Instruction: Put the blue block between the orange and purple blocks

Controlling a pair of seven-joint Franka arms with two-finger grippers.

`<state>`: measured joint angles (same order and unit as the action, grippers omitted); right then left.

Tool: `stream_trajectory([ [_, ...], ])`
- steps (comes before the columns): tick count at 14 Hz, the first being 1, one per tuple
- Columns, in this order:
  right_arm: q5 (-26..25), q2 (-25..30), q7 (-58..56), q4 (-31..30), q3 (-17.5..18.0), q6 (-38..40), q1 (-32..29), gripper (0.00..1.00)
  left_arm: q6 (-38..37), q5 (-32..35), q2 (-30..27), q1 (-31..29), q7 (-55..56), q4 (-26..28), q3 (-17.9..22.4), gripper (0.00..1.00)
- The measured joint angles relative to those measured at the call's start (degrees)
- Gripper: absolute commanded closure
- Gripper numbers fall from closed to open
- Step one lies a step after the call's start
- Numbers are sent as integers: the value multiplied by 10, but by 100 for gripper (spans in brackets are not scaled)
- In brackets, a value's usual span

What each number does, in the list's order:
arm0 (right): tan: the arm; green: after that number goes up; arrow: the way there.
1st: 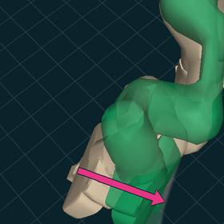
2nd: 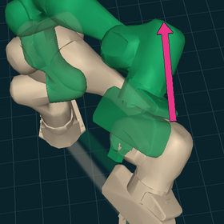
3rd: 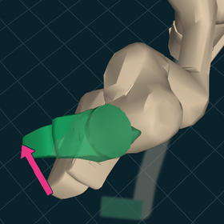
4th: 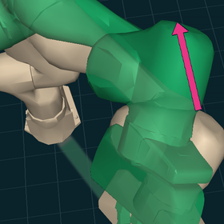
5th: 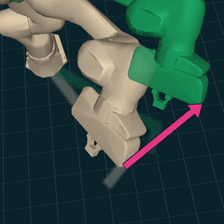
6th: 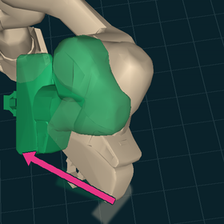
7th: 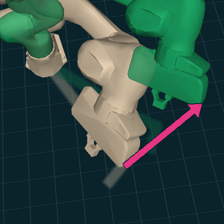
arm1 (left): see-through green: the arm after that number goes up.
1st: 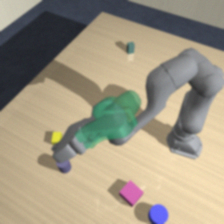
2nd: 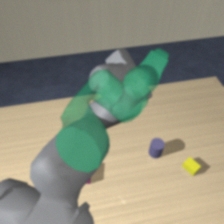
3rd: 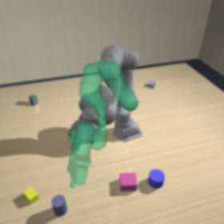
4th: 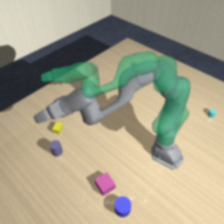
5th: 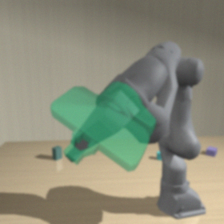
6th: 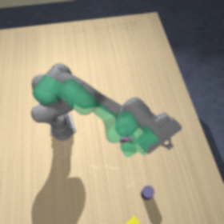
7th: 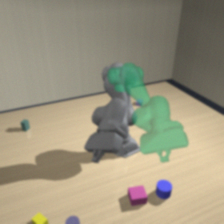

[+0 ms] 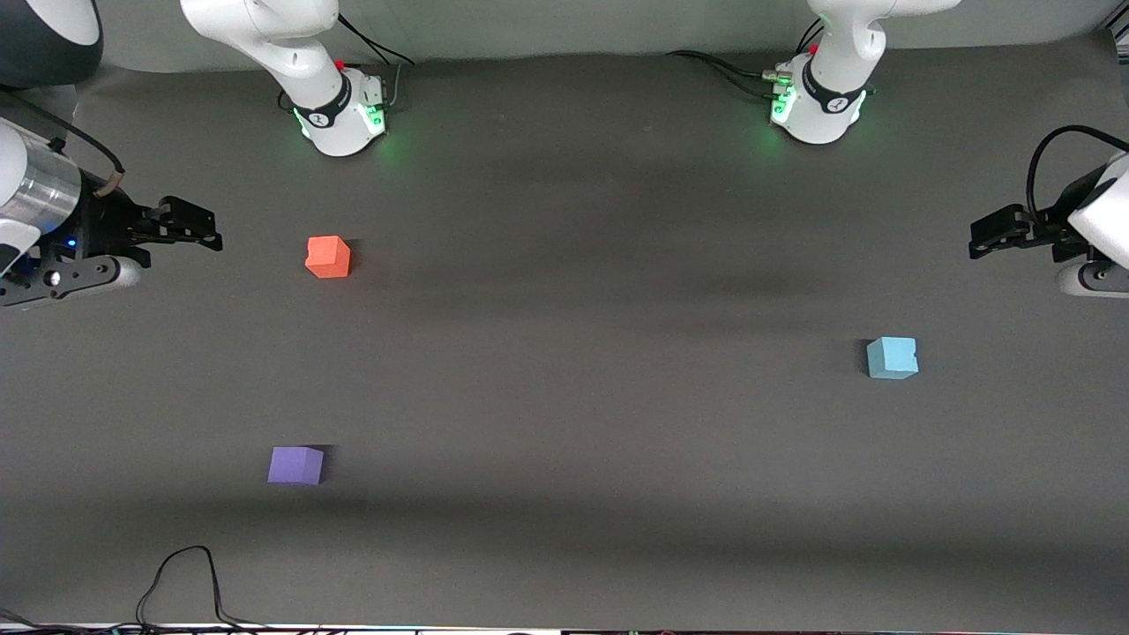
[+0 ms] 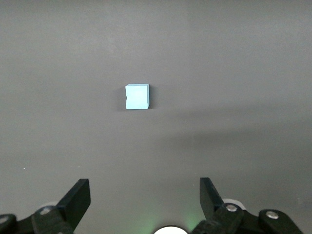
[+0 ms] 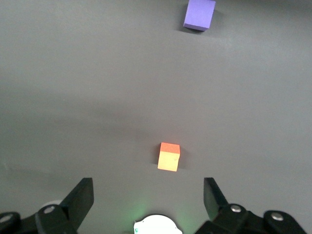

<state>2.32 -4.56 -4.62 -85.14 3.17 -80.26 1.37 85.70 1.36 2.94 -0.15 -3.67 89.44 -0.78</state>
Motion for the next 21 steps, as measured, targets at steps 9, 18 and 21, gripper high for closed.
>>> stream_trajectory([
  [9,0,0,0,28,-22,10,-4,0,-13,1,0,-12,-25,1,5,0],
  [18,0,1,0,30,-27,17,-1,0,5,2,-23,-72,-103,48,4,0],
  [21,0,0,0,30,-27,17,-1,0,91,2,-30,-69,-103,130,-5,0],
])
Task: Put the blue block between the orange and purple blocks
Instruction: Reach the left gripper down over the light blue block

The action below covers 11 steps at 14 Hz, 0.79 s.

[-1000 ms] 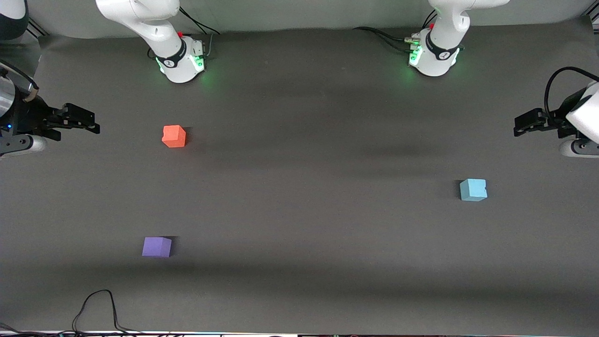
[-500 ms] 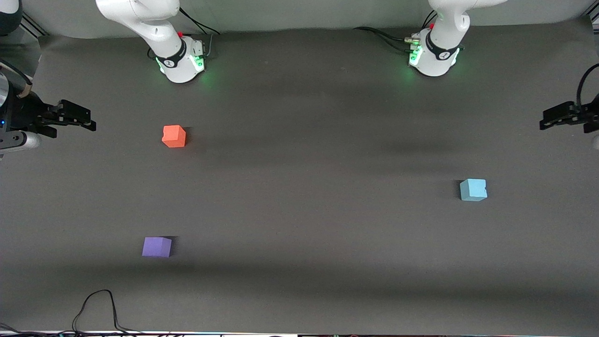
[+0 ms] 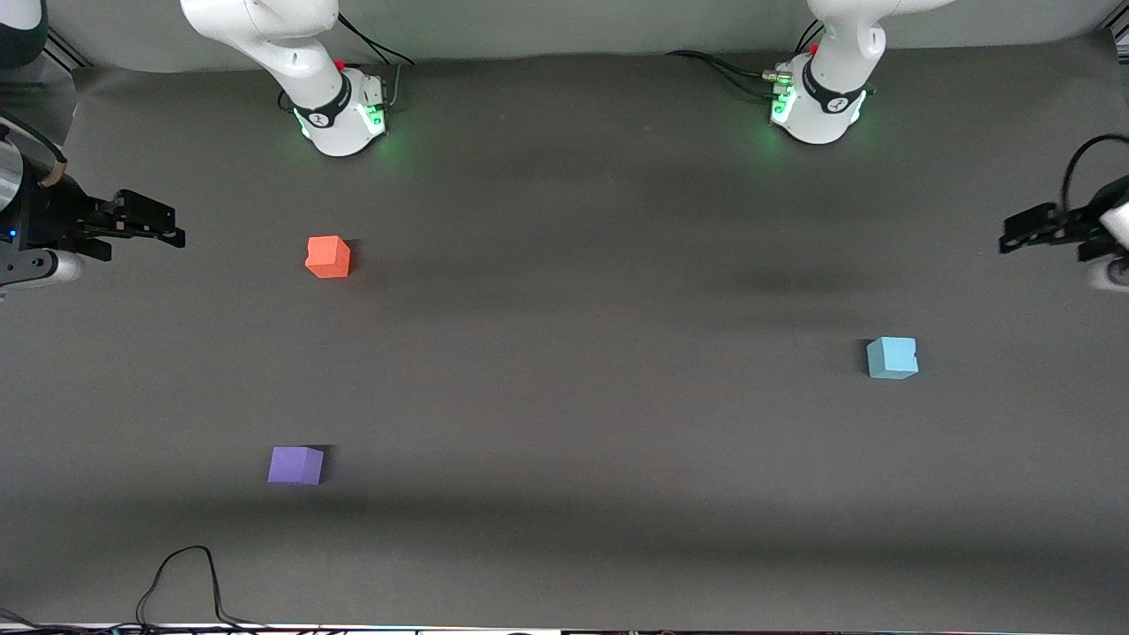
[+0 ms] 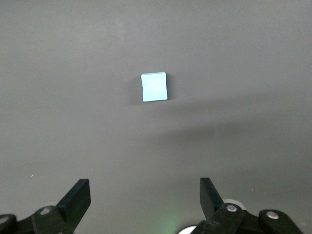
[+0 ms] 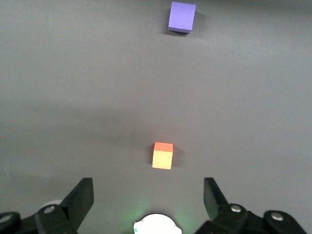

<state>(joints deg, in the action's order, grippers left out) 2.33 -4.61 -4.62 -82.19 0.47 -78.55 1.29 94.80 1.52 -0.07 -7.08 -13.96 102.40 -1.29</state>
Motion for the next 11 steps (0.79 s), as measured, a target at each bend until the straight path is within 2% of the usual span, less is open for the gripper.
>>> stream_trajectory([
  [5,0,0,0,0,0,0,1,0,206,0,19,6,0,144,-2,0],
  [11,0,0,0,0,4,0,2,0,406,1,121,6,0,216,-2,0],
])
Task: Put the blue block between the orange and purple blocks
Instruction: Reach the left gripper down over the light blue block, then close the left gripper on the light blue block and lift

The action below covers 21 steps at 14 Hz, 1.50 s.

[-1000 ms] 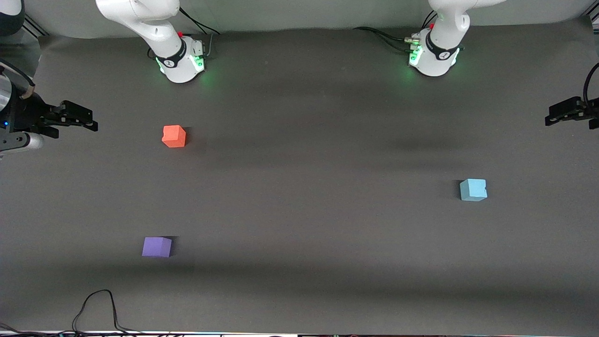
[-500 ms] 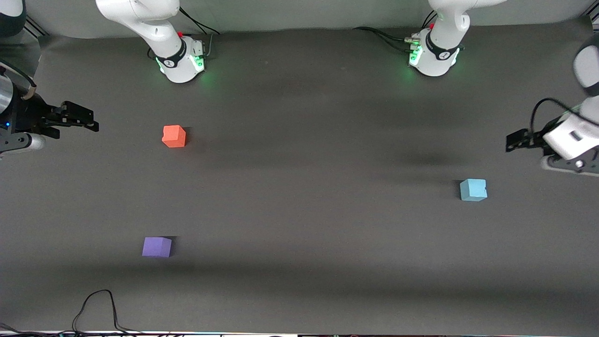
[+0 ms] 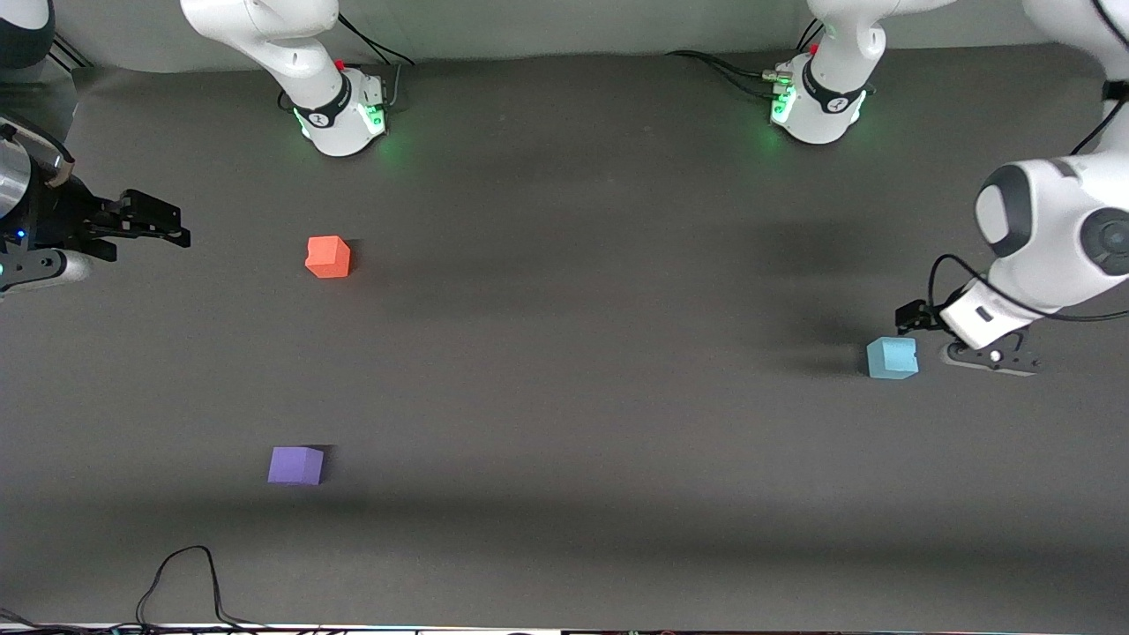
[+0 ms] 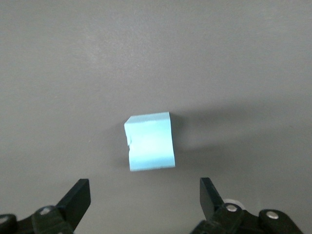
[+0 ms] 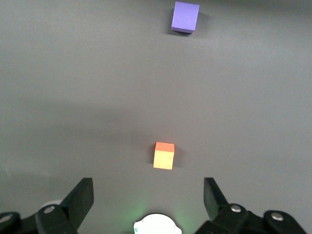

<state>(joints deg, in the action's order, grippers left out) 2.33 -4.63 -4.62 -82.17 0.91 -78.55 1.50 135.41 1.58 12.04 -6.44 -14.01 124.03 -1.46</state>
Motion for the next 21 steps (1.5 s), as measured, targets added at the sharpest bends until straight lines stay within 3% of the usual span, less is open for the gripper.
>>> stream_trajectory([
  [8,0,-2,0,0,1,0,1,0,139,0,103,1,-1,13,0,2],
  [11,0,-4,0,0,1,0,1,0,142,0,115,1,-1,6,0,42],
  [12,0,-4,0,0,1,0,1,0,142,0,115,1,-1,4,0,51],
  [13,0,-5,0,0,1,0,1,0,142,0,115,1,-1,4,0,55],
  [16,0,-6,0,-1,1,0,1,0,139,0,116,1,-1,-4,0,55],
  [17,0,-6,0,-1,1,0,1,8,128,0,115,1,-1,-13,0,55],
  [18,0,-6,0,-2,1,0,1,38,99,0,114,1,-1,-30,0,55],
  [19,0,-6,0,-3,1,0,1,80,50,0,108,1,-1,-56,1,55],
  [20,0,-6,0,-3,1,0,1,100,-7,0,98,2,2,-86,0,55],
  [21,0,-6,0,-3,1,0,1,100,-63,0,81,4,10,-117,0,55],
])
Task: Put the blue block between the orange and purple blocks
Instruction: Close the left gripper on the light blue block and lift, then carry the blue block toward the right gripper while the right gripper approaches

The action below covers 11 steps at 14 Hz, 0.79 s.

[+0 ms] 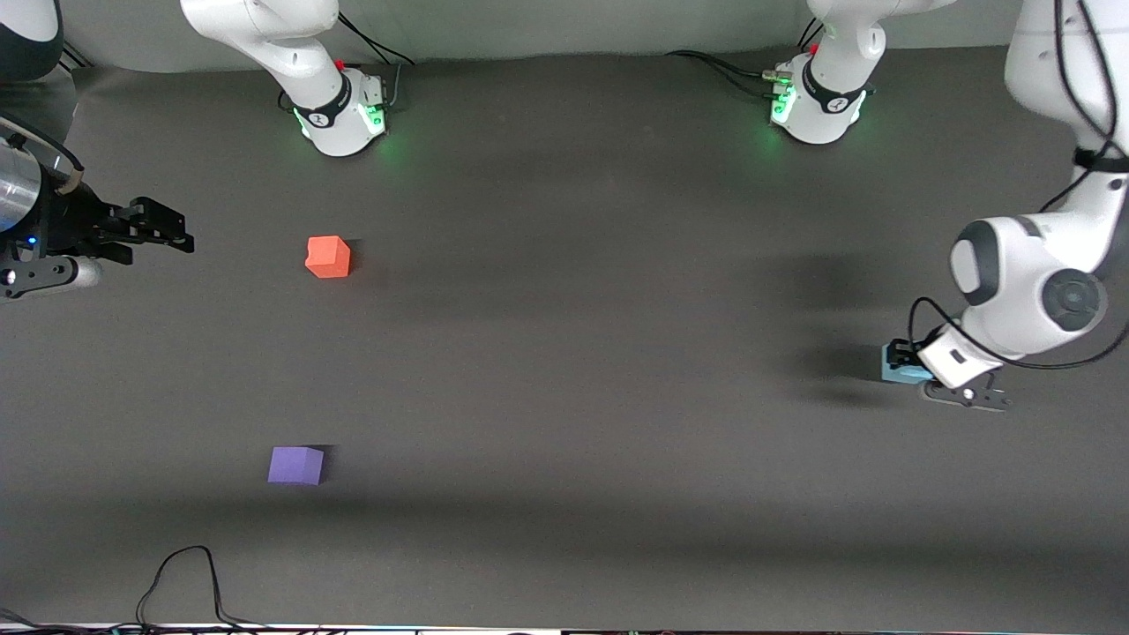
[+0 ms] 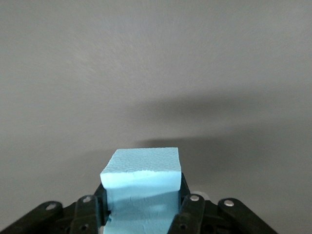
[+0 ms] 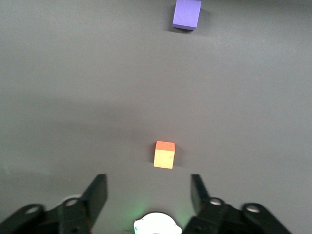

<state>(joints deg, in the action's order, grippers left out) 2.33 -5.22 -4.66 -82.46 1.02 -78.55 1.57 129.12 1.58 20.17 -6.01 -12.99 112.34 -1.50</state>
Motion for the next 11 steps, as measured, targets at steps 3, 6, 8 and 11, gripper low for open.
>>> stream_trajectory([
  [3,0,1,0,0,0,0,1,100,-137,0,-57,42,77,-61,-2,55],
  [6,0,1,0,0,1,0,1,0,-197,-1,-74,141,217,-99,-6,55],
  [8,0,1,0,0,0,0,1,0,-197,-2,-67,221,328,-109,-8,55],
  [11,0,1,0,0,0,1,1,0,-193,-1,-23,341,475,-155,-10,55],
])
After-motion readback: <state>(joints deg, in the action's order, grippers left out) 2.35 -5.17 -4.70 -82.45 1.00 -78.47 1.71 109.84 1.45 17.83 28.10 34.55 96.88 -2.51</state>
